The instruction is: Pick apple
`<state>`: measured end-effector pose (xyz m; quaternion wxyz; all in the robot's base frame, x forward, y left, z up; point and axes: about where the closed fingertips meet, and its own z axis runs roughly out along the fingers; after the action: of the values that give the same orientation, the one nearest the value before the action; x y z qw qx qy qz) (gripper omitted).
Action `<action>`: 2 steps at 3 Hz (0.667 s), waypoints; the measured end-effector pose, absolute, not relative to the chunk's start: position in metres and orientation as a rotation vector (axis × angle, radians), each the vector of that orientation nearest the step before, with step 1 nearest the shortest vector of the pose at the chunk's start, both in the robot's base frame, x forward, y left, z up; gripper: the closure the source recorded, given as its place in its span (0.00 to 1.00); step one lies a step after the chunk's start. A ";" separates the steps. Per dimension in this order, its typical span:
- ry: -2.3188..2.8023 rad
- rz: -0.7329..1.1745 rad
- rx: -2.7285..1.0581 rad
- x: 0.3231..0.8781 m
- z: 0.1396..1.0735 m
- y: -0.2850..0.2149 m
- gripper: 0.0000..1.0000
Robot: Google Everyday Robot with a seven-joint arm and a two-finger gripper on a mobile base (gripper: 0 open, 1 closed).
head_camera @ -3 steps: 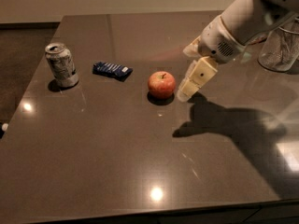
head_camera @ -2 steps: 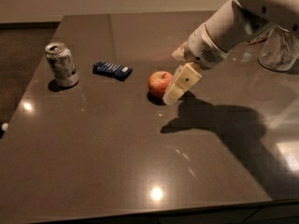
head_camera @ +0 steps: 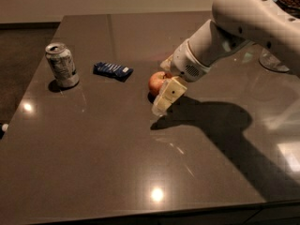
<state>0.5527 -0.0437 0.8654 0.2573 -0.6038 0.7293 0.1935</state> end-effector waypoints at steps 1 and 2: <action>1.968 0.528 -1.637 0.555 0.860 -0.037 0.15; 1.967 0.532 -1.625 0.558 0.858 -0.036 0.39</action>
Offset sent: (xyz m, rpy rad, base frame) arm 0.0099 0.0063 -0.0089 0.0266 -0.0101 -0.0190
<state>0.5580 -0.0357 0.8579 0.2644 -0.6011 0.7280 0.1969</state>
